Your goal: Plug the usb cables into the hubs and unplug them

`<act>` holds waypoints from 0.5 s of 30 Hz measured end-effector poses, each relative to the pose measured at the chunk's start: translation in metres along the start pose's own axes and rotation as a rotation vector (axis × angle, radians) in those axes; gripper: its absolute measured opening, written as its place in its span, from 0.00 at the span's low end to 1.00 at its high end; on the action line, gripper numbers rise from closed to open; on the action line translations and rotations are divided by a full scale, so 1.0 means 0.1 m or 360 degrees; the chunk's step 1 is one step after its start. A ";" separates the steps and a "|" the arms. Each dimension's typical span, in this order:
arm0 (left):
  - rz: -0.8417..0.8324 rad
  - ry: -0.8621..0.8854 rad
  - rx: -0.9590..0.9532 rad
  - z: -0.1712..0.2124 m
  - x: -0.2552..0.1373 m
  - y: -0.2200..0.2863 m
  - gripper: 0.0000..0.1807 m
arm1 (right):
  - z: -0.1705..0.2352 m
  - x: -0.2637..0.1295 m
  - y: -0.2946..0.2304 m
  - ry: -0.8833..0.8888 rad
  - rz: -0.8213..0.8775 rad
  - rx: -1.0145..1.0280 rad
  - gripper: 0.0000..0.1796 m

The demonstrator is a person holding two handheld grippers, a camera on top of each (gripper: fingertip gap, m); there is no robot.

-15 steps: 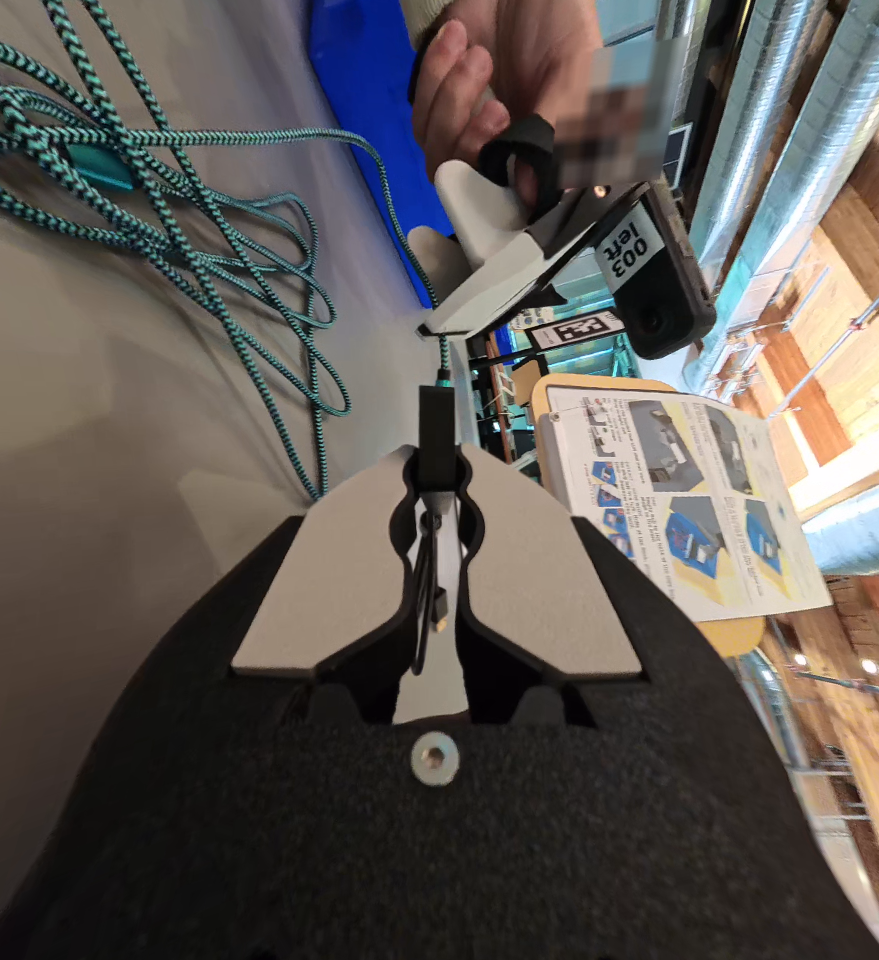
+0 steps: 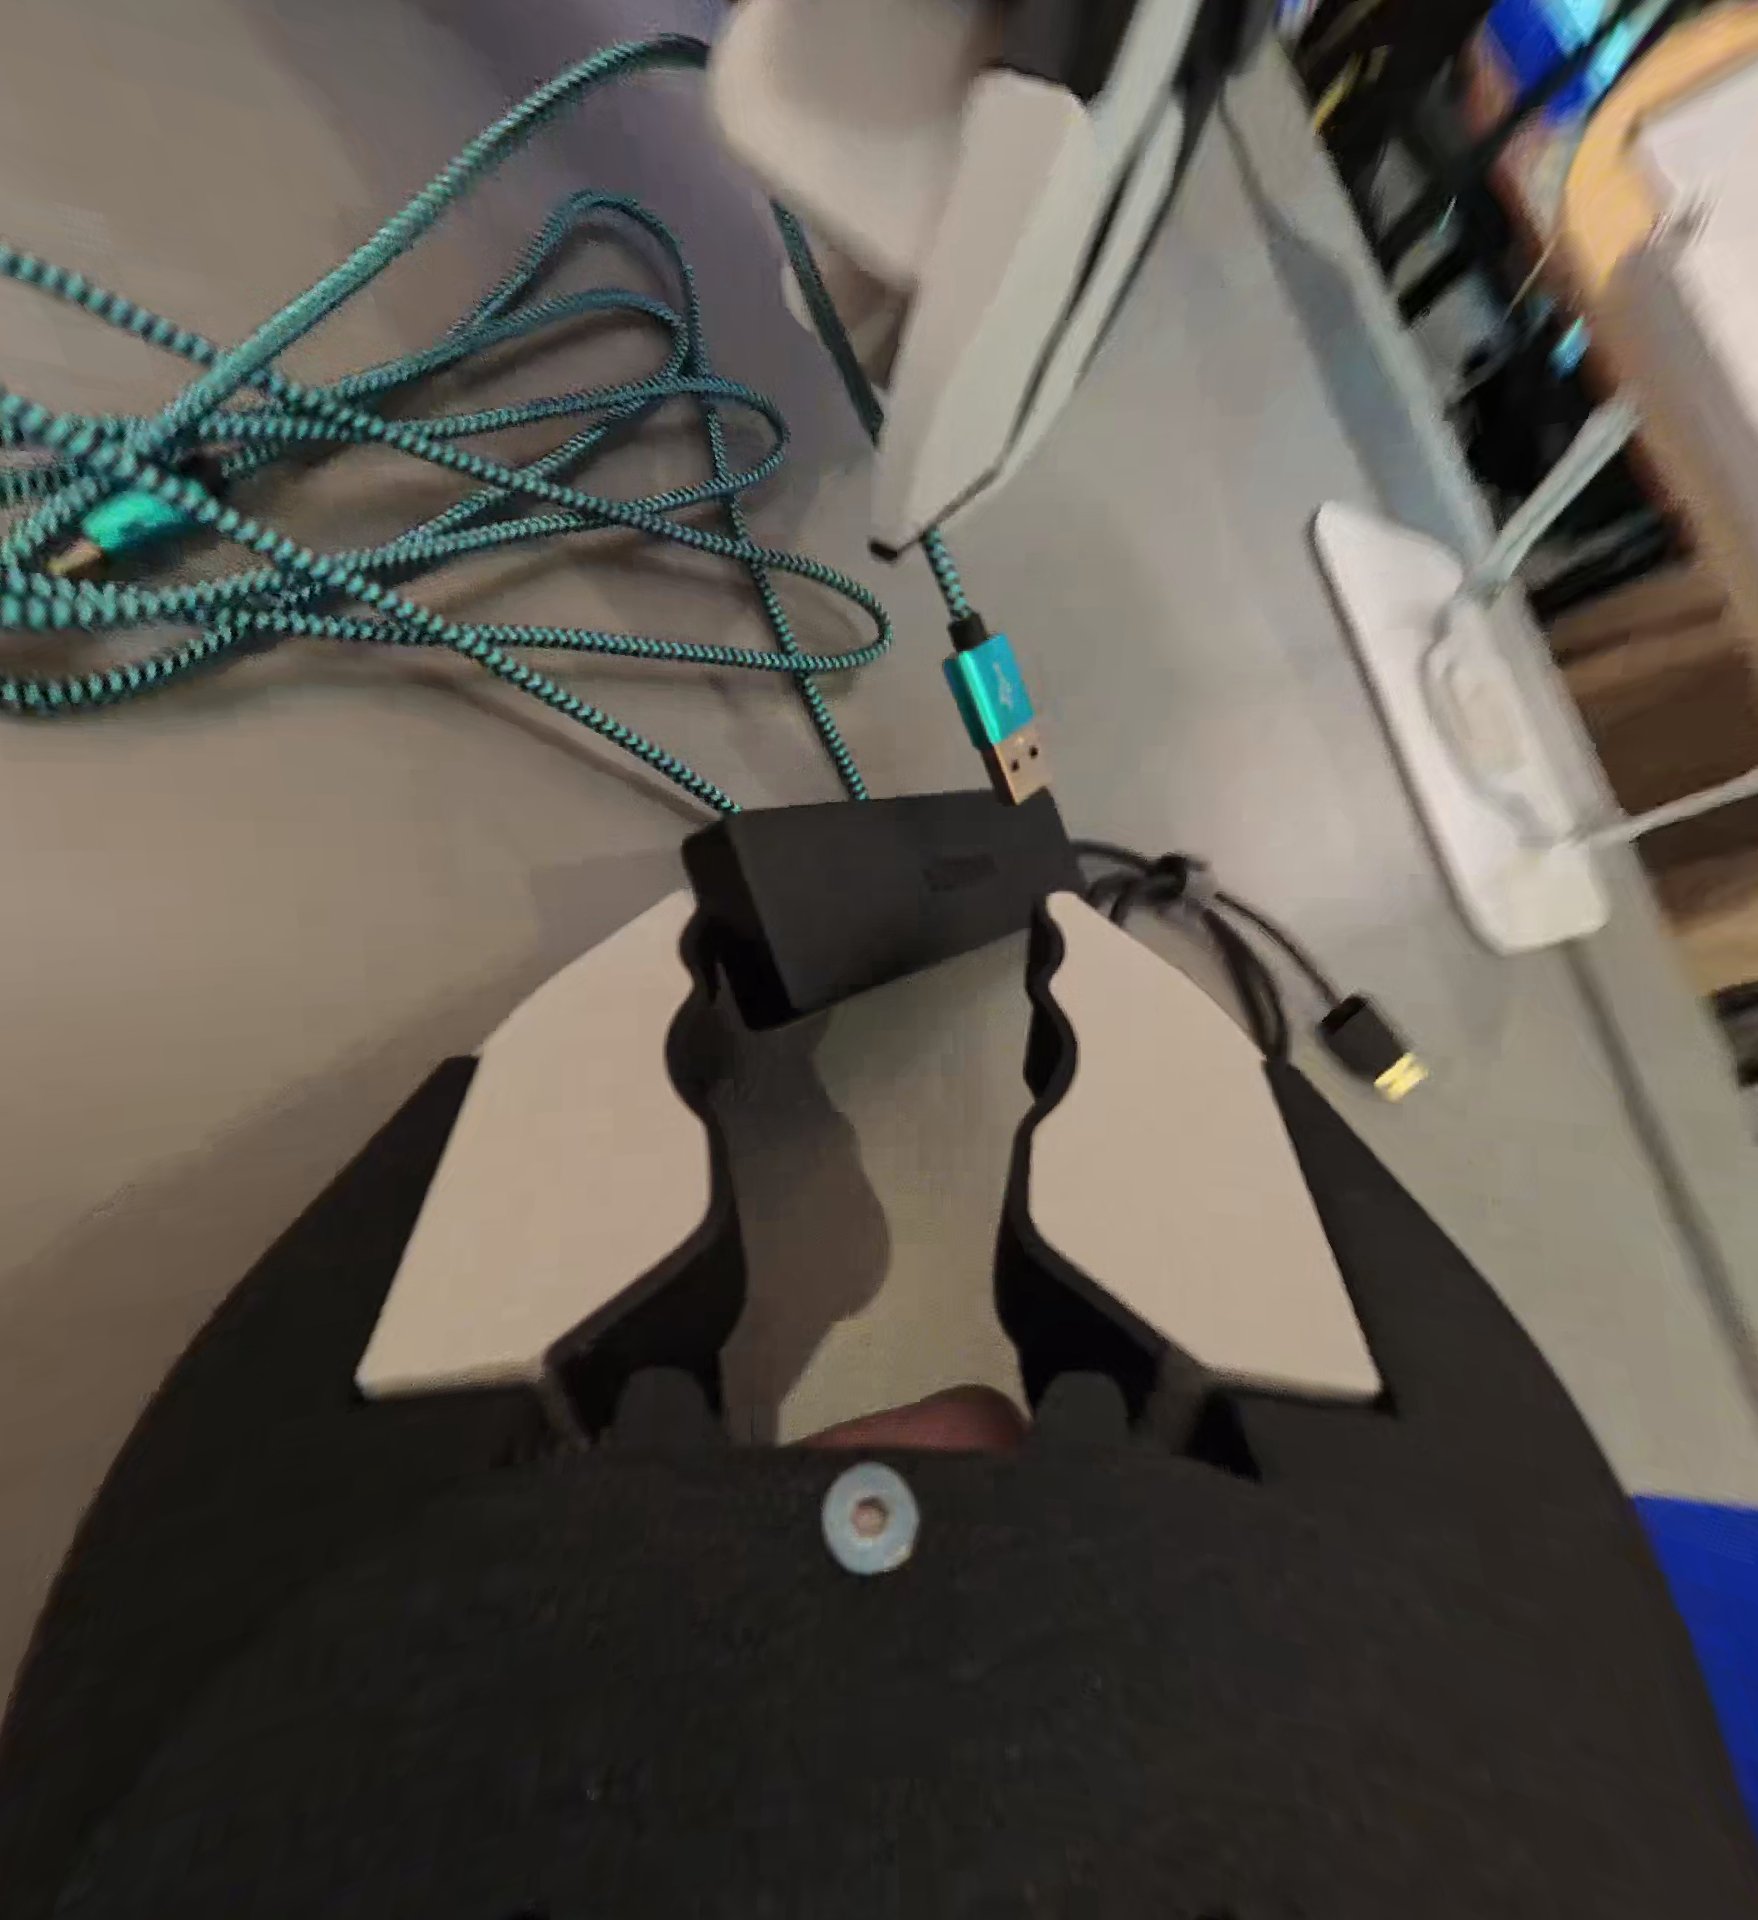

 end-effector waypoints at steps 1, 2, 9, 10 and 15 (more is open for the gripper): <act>-0.0026 -0.0005 0.0010 0.00 0.00 0.00 0.01 | 0.01 -0.01 0.01 -0.0054 -0.0021 0.0111 0.37; -0.0053 -0.0002 0.0026 0.00 -0.02 0.00 0.01 | 0.03 -0.02 0.03 -0.0125 -0.0002 0.0233 0.42; -0.0344 0.0071 0.0043 0.14 -0.17 -0.01 0.01 | -0.02 -0.14 -0.12 -0.0259 -0.0133 0.1187 0.44; -0.0392 0.0084 0.0057 0.18 -0.18 -0.01 0.01 | -0.04 -0.15 -0.16 -0.0267 -0.0092 0.1285 0.43; -0.0406 0.0104 0.0143 0.38 -0.14 0.10 0.01 | -0.04 0.00 -0.24 -0.0565 0.0251 0.1362 0.30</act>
Point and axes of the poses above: each gripper's, where its closed fingertips meet, x out along the fingers, z out of its underside, y = z × x across the jaws, the point moved 8 cm from there along -x, back along the fingers, and after that the axes turned 2 degrees about -x, right-handed, at the moved point
